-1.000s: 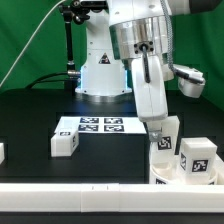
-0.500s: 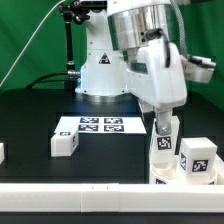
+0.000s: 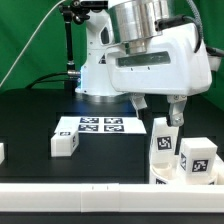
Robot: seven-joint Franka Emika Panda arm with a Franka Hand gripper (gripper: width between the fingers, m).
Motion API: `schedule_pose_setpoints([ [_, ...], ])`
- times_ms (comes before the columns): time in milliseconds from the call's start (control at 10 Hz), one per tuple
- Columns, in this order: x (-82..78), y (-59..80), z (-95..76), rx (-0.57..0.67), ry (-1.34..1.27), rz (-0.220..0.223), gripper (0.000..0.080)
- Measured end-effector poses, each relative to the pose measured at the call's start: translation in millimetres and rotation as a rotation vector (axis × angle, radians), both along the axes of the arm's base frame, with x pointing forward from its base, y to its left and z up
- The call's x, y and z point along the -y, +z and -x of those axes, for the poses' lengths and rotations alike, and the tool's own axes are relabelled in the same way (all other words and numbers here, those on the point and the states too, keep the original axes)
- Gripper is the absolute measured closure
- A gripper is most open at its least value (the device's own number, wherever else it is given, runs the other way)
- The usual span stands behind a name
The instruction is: Assemble stool
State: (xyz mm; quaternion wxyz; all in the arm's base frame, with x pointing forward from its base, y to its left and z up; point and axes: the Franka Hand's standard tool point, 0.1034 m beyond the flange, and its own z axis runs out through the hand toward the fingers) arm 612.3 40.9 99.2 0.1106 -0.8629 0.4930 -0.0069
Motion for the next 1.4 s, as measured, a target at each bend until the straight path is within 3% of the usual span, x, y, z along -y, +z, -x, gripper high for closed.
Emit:
schedule_pose_setpoints([
  [200,-6.9,-3.2,1.7,0.054,0.221,0.057,0.0151],
  [1000,-12.3,0.1,2.1,0.153,0.763,0.124,0.0151],
  [1400,-16.0,-2.7,4.6,0.197,1.15,0.206,0.0151],
])
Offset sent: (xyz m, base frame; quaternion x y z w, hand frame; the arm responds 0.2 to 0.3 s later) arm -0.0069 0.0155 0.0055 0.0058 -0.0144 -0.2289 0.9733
